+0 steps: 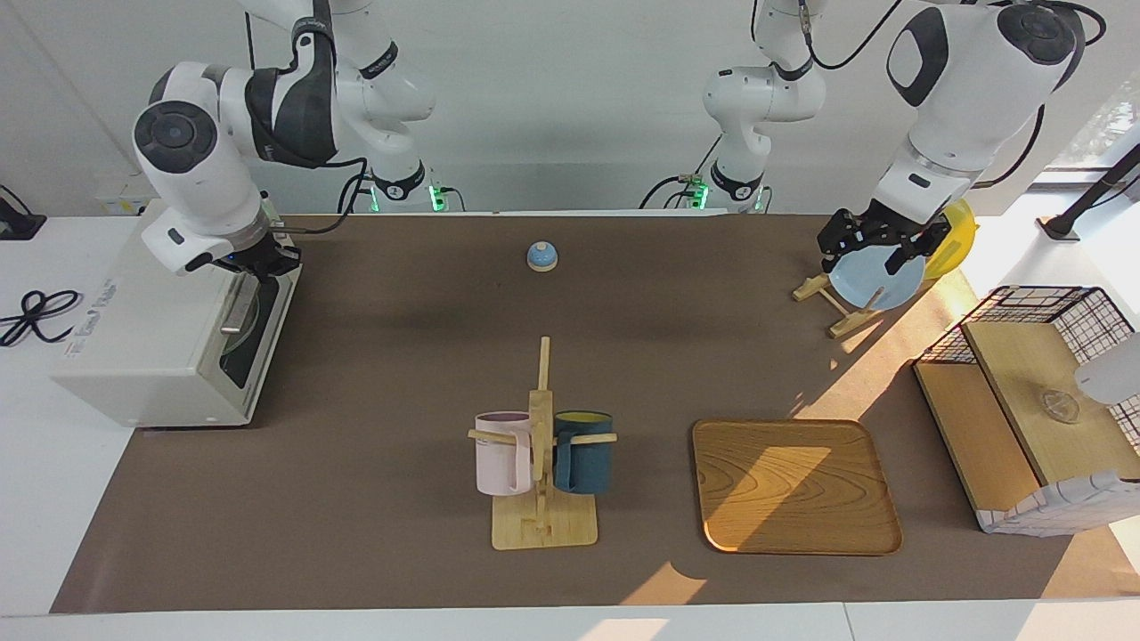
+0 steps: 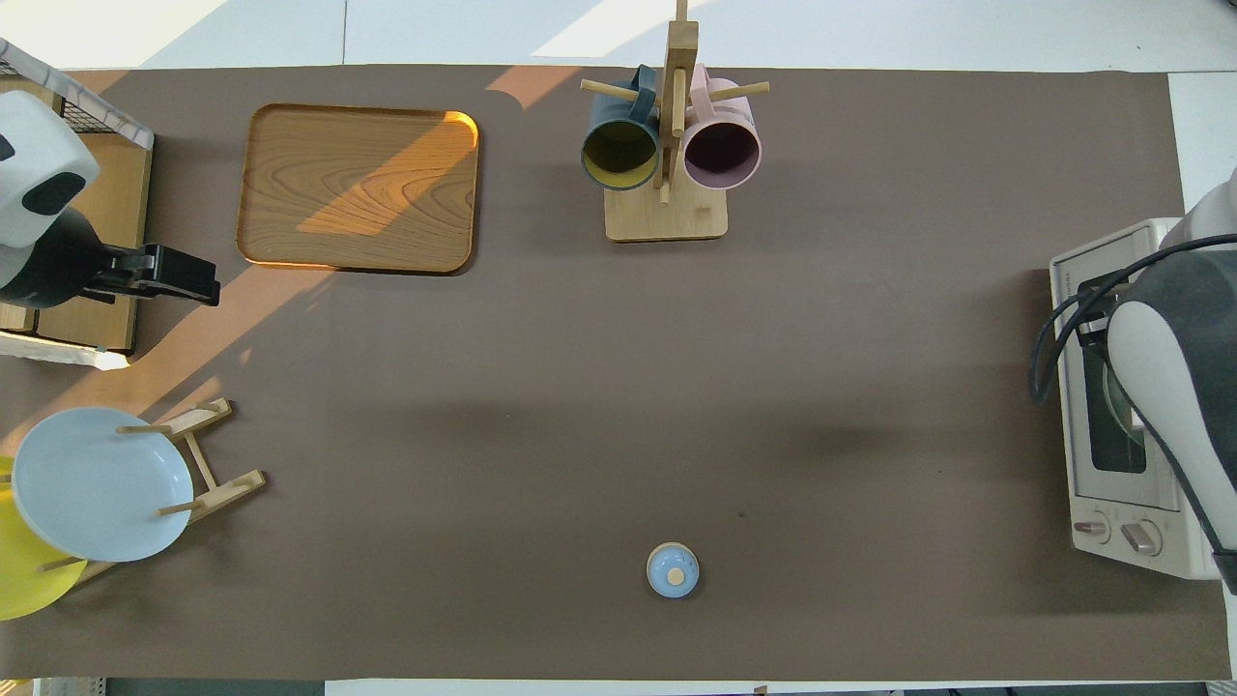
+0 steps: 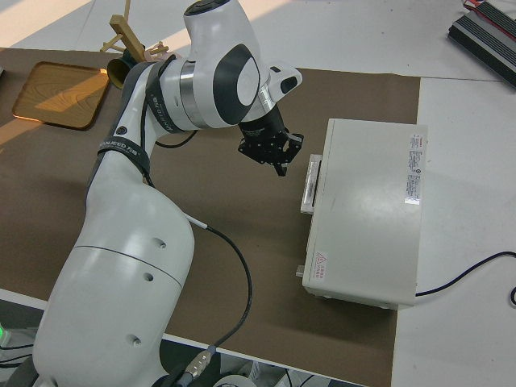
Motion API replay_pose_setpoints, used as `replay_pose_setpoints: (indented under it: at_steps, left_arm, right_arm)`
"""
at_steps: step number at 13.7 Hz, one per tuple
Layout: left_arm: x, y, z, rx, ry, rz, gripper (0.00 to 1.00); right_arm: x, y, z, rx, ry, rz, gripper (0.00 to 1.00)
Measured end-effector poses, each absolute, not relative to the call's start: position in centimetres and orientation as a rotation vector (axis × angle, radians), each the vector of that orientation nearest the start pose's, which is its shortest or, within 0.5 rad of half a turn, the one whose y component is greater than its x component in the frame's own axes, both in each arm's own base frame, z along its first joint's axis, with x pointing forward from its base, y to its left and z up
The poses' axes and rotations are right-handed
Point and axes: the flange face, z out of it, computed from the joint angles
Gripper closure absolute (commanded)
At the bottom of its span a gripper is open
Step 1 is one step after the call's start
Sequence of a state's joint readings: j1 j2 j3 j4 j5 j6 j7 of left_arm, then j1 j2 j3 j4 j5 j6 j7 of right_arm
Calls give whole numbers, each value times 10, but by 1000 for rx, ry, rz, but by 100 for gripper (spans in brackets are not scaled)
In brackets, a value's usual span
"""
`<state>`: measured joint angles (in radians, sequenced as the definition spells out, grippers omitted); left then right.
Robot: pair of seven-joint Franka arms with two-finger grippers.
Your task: Put corn in oven
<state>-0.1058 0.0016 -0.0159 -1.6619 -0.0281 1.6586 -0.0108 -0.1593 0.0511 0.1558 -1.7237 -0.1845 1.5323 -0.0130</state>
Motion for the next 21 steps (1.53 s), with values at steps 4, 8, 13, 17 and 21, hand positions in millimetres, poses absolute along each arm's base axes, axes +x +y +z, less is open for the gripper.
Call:
replay_pose_setpoints:
  at_steps: [4,8,13,17,21]
  left_arm:
    - [556,-71,588,-3165,172,11,0]
    - [556,-71,588,-3165,172,11,0]
    - [556,-71,588,-3165,172,11,0]
    - [556,-71,588,-3165,172,11,0]
    - [556,-71,588,-3165,172,11,0]
  right_arm:
    - [558,-16,552,-3163,8,289,16]
    - [560,-11,567,-3121,53,236,0]
    - [560,-4,585,-3118,45,200,0]
    - [551,-1,601,-3126,53,191,0]
    - [549,-4,601,-3126,60,198,0]
